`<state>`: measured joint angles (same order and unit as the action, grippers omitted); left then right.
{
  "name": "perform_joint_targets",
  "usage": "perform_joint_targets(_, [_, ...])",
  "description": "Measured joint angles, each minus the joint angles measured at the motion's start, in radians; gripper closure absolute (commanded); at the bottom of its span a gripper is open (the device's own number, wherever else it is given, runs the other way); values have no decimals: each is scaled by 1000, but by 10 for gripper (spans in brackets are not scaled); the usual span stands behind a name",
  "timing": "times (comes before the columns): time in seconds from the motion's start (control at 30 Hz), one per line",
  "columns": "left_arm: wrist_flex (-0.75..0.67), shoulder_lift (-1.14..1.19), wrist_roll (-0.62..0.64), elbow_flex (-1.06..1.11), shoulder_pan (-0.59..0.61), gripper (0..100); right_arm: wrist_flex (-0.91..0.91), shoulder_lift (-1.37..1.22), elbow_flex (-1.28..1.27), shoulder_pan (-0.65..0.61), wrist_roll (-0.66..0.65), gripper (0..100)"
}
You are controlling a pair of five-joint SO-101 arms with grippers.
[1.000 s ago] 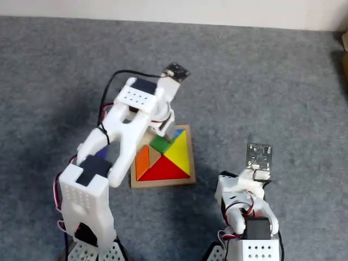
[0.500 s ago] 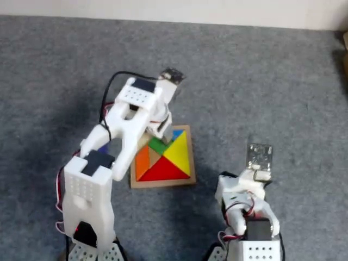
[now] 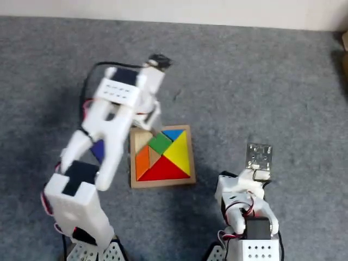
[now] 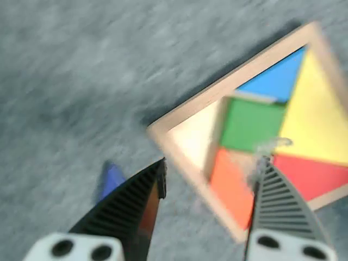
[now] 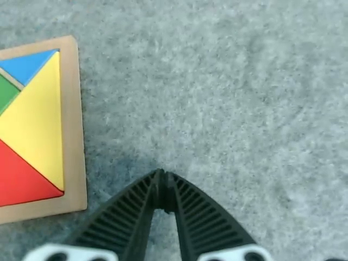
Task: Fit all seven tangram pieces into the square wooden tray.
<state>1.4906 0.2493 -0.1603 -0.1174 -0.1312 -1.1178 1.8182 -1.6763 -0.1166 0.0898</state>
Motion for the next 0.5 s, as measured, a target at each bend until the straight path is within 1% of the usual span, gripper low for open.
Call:
perform_joint_targets(0.1, [28, -57, -31, 25, 75, 737, 0, 0, 0, 0, 0, 993])
perform_joint_targets(0.23, [25, -153, -51, 123, 195, 672, 0, 0, 0, 0, 0, 993])
perform_joint_targets(0.37, [-43, -203, -48, 244, 302, 659, 0, 0, 0, 0, 0, 993])
perform_joint_targets(0.5, [-157, -201, -51, 358, 370, 659, 0, 0, 0, 0, 0, 993])
